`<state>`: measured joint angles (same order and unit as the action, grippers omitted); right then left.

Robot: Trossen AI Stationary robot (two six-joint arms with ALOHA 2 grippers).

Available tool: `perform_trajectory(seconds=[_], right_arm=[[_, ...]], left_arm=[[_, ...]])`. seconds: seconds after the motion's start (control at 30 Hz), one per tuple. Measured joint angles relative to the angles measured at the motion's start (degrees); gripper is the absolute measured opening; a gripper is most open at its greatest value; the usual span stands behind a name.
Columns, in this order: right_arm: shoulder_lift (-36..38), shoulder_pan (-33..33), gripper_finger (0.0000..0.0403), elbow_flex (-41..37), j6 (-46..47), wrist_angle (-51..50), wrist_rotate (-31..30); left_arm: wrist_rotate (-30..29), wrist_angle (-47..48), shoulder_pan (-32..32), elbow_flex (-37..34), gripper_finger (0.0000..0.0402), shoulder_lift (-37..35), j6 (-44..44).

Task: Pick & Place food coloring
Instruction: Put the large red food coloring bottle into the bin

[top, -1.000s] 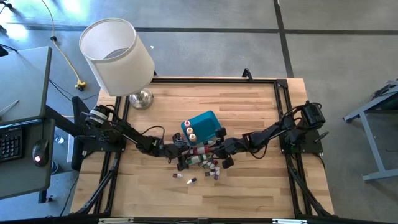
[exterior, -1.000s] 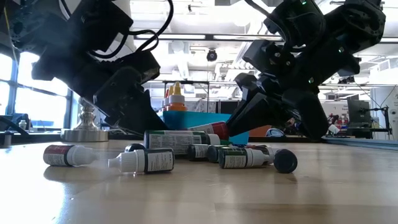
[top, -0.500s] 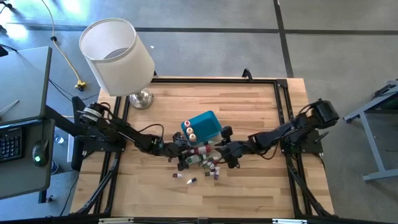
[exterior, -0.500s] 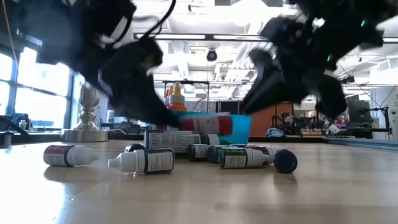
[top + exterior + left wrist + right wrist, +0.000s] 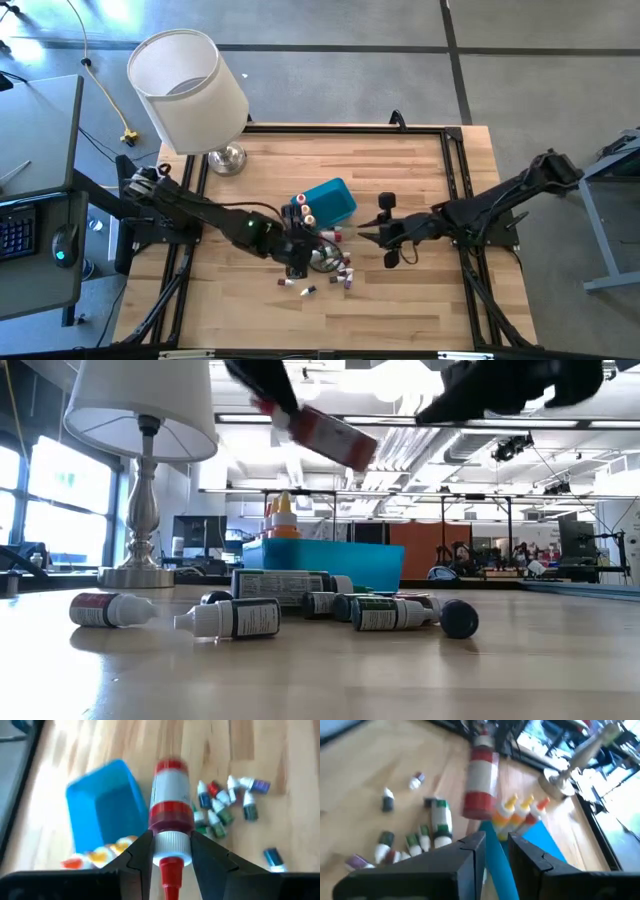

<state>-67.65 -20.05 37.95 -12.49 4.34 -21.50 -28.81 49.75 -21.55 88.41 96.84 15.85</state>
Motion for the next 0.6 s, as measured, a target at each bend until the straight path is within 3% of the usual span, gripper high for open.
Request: perform_trajectory(seconds=[0.2, 0.27, 0.43, 0.6], right_arm=[[0.2, 0.3, 0.0122, -0.1, -4.5, 3.8, 4.1], [-0.8, 0.9, 0.0143, -0.1, -4.5, 6.7, 4.1], [-4.4, 3.6, 0.0184, -0.1, -4.0, 10.8, 3.7], [-6.7, 5.5, 0.0192, -0.2, -3.8, 6.2, 2.6]], left_arm=[[2.9, 10.7, 3.5, 12.7, 0.0104, 5.7, -1.8], [4.7, 14.6, 5.2, 14.3, 0.0103, 7.5, -2.7], [7.7, 14.0, 8.9, 16.1, 0.0098, 11.3, -7.0], [8.8, 13.9, 9.6, 17.0, 0.0035, 12.1, -7.1]])
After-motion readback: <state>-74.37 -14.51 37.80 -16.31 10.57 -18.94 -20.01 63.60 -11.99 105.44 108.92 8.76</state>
